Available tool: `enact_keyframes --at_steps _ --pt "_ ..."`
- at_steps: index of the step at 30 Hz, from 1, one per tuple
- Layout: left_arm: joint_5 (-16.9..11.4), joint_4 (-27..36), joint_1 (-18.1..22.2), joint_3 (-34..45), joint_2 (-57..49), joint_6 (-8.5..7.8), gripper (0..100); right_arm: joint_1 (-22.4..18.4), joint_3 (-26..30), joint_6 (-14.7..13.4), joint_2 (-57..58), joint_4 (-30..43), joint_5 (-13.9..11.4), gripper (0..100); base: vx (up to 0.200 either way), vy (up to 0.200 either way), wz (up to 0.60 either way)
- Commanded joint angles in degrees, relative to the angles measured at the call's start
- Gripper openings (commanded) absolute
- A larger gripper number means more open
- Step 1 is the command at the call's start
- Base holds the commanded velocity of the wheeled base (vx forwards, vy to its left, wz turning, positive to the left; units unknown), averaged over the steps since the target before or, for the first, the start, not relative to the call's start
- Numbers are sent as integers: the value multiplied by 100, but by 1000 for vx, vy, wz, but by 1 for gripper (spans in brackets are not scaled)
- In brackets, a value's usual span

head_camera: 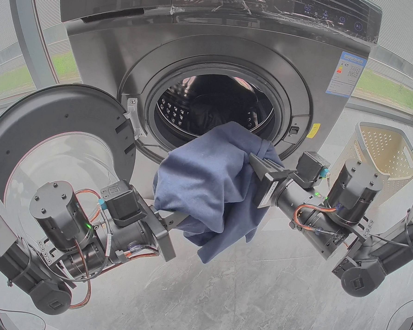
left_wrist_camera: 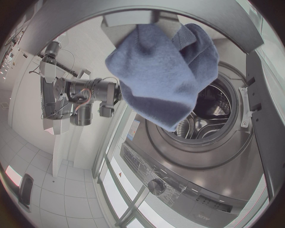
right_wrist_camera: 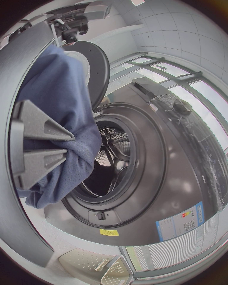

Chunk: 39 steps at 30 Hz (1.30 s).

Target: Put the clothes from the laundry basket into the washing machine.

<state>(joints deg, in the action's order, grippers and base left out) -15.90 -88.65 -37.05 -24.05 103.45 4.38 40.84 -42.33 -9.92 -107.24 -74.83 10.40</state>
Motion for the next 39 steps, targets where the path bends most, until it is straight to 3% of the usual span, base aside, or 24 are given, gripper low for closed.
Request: enact_keyframes --at_steps 1,5,8,12,19,25,30,34,39 --pt "-10 -3 -22 -108 -141 11 0 -23 75 -1 -324 -50 -20 100 0 0 0" --pt "8 -12 -22 -293 -132 125 0 -41 198 26 -456 -120 -20 100 0 0 0" --pt "306 -3 -22 -574 -114 292 0 -76 339 52 -526 -120 -20 100 0 0 0" --pt "473 -12 -22 -689 35 292 0 -111 436 52 -561 -129 -20 100 0 0 0" --pt "517 -12 -13 -882 132 301 0 -120 611 61 -535 -190 -20 100 0 0 0" --pt "807 -12 -13 -1119 202 309 0 -76 849 219 -552 -480 -20 100 0 0 0" --pt "913 -12 13 -1242 246 309 0 91 1007 245 -517 -524 -64 100 0 0 0" --pt "1027 -12 31 -1321 272 301 0 276 1051 272 -552 -735 -302 100 0 0 0" --pt "1062 -12 13 -1339 334 301 0 530 875 351 -746 -735 -319 100 0 0 0"
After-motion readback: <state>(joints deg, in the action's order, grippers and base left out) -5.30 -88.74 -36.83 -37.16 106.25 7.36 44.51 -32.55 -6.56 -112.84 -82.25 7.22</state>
